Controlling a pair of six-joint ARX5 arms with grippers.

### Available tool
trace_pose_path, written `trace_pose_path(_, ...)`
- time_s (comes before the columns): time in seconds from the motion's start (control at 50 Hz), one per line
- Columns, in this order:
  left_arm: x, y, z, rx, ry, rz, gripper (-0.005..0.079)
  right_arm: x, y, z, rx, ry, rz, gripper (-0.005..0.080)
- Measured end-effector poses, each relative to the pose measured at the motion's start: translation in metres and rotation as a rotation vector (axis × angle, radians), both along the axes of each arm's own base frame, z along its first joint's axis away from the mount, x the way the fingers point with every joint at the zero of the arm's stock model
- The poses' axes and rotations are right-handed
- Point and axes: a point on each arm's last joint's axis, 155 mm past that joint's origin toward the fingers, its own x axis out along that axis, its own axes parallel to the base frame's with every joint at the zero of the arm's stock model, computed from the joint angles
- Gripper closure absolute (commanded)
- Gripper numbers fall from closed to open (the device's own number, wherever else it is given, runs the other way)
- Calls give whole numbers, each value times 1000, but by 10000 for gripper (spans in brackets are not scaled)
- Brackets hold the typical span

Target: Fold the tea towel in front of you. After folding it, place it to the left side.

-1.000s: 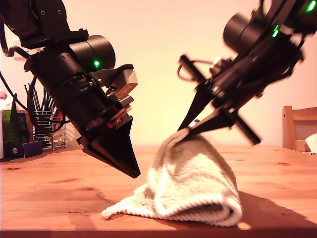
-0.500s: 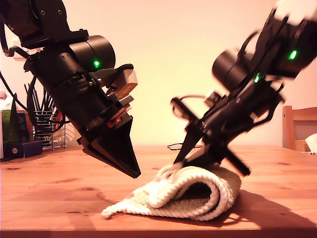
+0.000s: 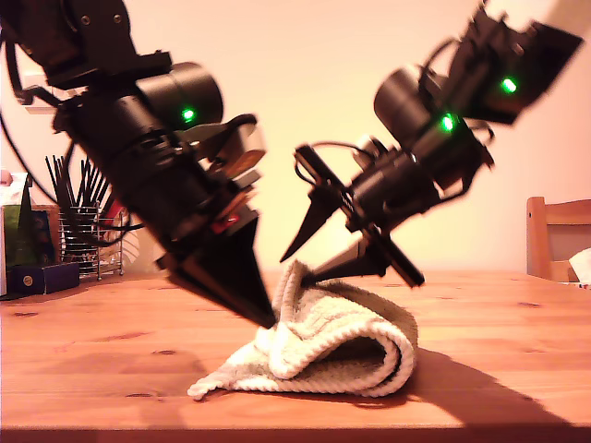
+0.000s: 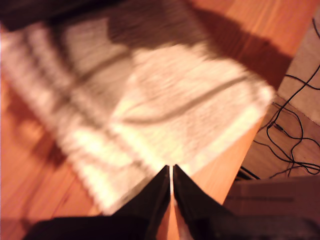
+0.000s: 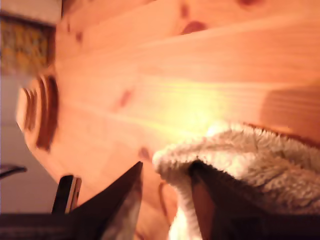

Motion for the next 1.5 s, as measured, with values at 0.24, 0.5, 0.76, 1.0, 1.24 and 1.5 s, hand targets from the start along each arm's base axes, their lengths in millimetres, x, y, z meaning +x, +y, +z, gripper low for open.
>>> trace_pose_path(0.24, 2, -8, 4, -22, -17, 3, 764, -16, -6, -5, -91, 32, 96, 409)
trace_pose_path(0.5, 21, -20, 18, -88, -111, 11, 764, -18, -18, 5, -156, 51, 151, 444)
trace_pose_path(0.76, 32, -28, 29, -132, -162, 18, 764, -37, -43, -6, -259, 112, 219, 765)
trace_pose_path(1.0, 41, -39, 43, -199, -200, 31, 765, -56, -57, -15, -323, 148, 292, 765)
trace_pose_path(1.24, 36, -50, 34, -222, -179, 6, 765, -72, -73, -24, -399, 189, 340, 765)
trace_pose_path(1.5, 29, -57, 11, -204, -138, -16, 765, -84, -89, -25, -449, 224, 366, 765)
